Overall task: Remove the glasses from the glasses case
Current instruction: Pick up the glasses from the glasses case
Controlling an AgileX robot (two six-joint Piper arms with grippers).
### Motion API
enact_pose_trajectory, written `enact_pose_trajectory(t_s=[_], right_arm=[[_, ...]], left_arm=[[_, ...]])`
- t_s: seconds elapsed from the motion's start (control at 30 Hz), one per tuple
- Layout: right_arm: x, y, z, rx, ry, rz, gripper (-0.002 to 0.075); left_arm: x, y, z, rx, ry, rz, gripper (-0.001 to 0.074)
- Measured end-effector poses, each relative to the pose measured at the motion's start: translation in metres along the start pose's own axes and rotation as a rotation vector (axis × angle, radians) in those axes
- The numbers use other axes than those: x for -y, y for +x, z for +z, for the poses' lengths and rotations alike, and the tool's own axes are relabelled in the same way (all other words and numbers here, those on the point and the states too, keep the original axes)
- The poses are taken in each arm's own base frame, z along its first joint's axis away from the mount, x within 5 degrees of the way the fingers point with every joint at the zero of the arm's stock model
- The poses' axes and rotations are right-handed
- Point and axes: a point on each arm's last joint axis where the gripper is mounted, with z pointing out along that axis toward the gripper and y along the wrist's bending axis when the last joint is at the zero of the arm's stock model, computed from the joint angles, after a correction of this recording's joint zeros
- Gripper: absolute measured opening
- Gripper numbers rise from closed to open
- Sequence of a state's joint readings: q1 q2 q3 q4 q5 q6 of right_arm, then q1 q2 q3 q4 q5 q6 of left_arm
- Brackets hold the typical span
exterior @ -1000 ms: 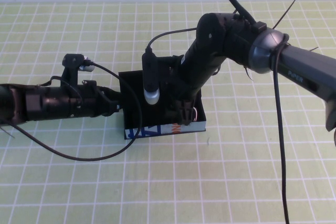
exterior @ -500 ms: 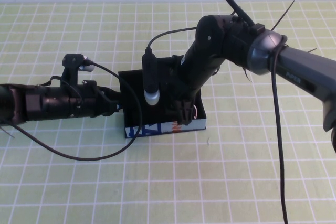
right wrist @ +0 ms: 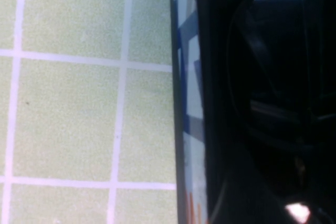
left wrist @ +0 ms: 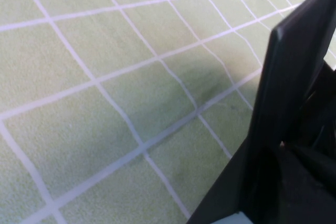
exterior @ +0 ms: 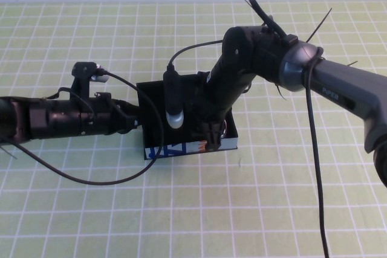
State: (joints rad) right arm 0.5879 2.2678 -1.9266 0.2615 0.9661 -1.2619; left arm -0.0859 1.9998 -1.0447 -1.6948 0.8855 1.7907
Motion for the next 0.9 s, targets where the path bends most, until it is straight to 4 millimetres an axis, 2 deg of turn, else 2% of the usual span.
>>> enact_pose_trajectory(t_s=[0.13, 0.4, 0.67, 0.9], right_arm=[[-0.001, 0.0, 0.0, -0.002, -0.006, 0.0, 0.0246], [-0.001, -0.002, -0.005, 0.0, -0.007, -0.003, 0.0053], [0.0, -0.003, -0.016, -0.012, 0.014, 0.05, 0.005], [-0.002, -0.018, -0.061, 0.005, 0.02, 0.102, 0.005]], left_arm=[[0.0, 0.0, 0.0, 0.0, 0.001, 0.0, -0.0004], [0.002, 0.0, 0.0, 0.004, 0.019, 0.0, -0.0004], [0.004, -0.003, -0.002, 0.011, 0.022, 0.007, -0.0004], [0.024, -0.027, -0.019, 0.069, 0.024, 0.053, -0.0004]])
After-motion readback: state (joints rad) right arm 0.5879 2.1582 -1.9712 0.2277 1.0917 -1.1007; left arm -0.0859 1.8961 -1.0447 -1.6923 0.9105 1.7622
